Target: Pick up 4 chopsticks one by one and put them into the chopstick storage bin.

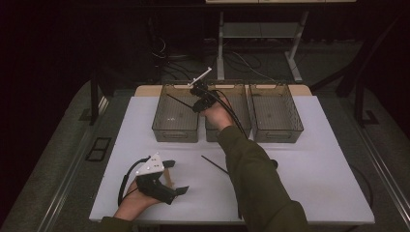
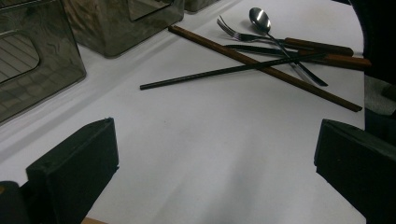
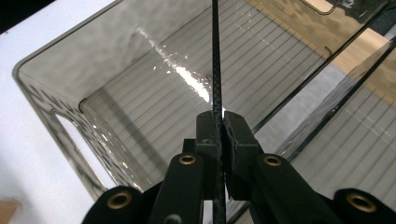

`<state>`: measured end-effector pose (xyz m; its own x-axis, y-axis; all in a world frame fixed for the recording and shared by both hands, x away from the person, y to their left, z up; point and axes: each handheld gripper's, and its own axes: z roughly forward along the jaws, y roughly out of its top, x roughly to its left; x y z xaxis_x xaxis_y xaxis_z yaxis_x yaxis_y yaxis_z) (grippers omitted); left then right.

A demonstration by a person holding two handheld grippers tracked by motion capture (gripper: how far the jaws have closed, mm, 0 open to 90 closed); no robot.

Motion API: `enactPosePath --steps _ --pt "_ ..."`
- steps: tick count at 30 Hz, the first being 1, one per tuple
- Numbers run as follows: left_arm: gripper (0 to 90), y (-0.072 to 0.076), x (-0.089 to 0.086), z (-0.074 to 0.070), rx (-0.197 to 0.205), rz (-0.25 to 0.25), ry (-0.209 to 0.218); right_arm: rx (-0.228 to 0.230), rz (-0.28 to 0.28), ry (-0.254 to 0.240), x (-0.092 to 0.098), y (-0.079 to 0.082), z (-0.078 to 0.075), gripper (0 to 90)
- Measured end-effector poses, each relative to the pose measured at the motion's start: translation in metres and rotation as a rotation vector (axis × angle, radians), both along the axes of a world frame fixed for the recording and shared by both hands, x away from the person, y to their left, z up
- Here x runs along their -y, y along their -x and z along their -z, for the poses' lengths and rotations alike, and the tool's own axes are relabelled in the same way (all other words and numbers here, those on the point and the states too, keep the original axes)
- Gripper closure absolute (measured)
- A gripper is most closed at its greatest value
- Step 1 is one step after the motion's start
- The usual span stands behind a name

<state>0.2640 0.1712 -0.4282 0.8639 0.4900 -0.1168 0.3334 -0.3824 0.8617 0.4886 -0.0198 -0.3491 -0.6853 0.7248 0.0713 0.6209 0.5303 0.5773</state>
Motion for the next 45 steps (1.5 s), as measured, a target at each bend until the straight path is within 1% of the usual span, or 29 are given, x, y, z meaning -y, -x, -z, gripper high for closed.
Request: enactPosePath --steps 6,10,13,15,19,21,22,23,25,27,28,29,30,31,32,33,34,35,37,38,39,40,41,42,45 --pt "0.0 0.000 0.000 0.000 -0.001 0.008 -0.004 -0.012 0.009 0.000 -0.009 -0.006 0.003 85.4" --pt "0.0 0.000 0.000 0.000 -0.003 0.005 0.001 -0.018 0.011 0.002 -0.016 -0.008 0.005 85.4" --pt "0.0 0.000 0.000 0.000 -0.003 0.004 0.002 -0.019 0.009 -0.002 -0.019 -0.008 0.006 85.3" --pt "0.0 0.000 0.000 0.000 -0.003 0.002 0.007 -0.027 0.010 0.003 -0.022 -0.008 0.010 84.4" --pt "0.0 0.000 0.000 0.000 -0.004 0.004 0.003 -0.025 0.001 -0.012 -0.023 -0.007 0.011 82.3" --pt "0.0 0.000 -0.001 0.000 -0.005 0.003 0.004 -0.018 0.002 -0.025 -0.022 -0.007 0.009 78.9" --pt "0.0 0.000 -0.001 0.000 -0.005 0.003 0.004 -0.006 -0.001 -0.034 -0.021 -0.006 0.006 76.3" --pt "0.0 0.000 -0.001 0.000 -0.006 0.002 0.005 -0.006 -0.001 -0.034 -0.021 -0.006 0.006 76.3" --pt "0.0 0.000 -0.001 0.000 -0.003 0.002 0.005 0.001 -0.005 -0.055 -0.018 -0.005 0.003 73.6" --pt "0.0 0.000 -0.001 0.000 0.001 0.002 0.002 0.004 -0.009 -0.060 -0.016 -0.005 0.002 72.2" --pt "0.0 0.000 -0.001 0.000 0.000 0.000 0.003 0.016 -0.018 -0.078 -0.013 -0.003 0.000 69.2" --pt "0.0 -0.001 -0.001 0.000 0.000 0.000 0.002 0.016 -0.018 -0.078 -0.013 -0.003 0.000 69.2" --pt "0.0 0.000 -0.001 0.000 -0.001 -0.001 0.004 0.019 -0.029 -0.097 -0.010 -0.001 -0.001 64.4" --pt "0.0 -0.001 -0.002 0.000 0.002 0.003 -0.005 0.024 -0.034 -0.103 -0.008 0.000 -0.002 61.9" --pt "0.0 -0.001 -0.002 0.000 0.002 0.003 -0.005 0.024 -0.038 -0.111 -0.007 0.001 -0.002 59.3" --pt "0.0 0.000 -0.002 0.000 0.002 0.003 -0.006 0.026 -0.045 -0.117 -0.005 0.003 -0.003 57.0" --pt "0.0 0.000 -0.002 0.000 0.002 0.003 -0.005 0.026 -0.045 -0.117 -0.005 0.003 -0.003 57.0" --pt "0.0 0.000 -0.002 0.000 0.003 0.001 -0.003 0.031 -0.054 -0.130 0.000 0.005 -0.003 53.0" --pt "0.0 0.000 -0.002 0.000 -0.003 -0.004 0.000 0.022 -0.063 -0.149 0.005 0.008 -0.004 49.7" --pt "0.0 0.000 -0.002 0.000 -0.004 -0.005 0.001 0.022 -0.063 -0.149 0.005 0.008 -0.004 49.7" --pt "0.0 0.000 -0.002 0.000 -0.004 -0.005 0.001 0.030 -0.069 -0.152 0.008 0.009 -0.004 48.4" --pt "0.0 0.000 -0.002 0.000 -0.005 -0.009 0.000 0.034 -0.078 -0.165 0.013 0.014 -0.004 45.0" --pt "0.0 0.000 -0.002 0.000 -0.006 -0.010 -0.002 0.034 -0.078 -0.165 0.013 0.014 -0.004 45.0" --pt "0.0 0.000 -0.002 0.001 -0.004 -0.010 -0.003 0.045 -0.087 -0.164 0.018 0.018 -0.004 41.4" --pt "0.0 0.000 -0.002 0.001 -0.003 -0.009 -0.004 0.049 -0.100 -0.171 0.022 0.022 -0.004 39.3"
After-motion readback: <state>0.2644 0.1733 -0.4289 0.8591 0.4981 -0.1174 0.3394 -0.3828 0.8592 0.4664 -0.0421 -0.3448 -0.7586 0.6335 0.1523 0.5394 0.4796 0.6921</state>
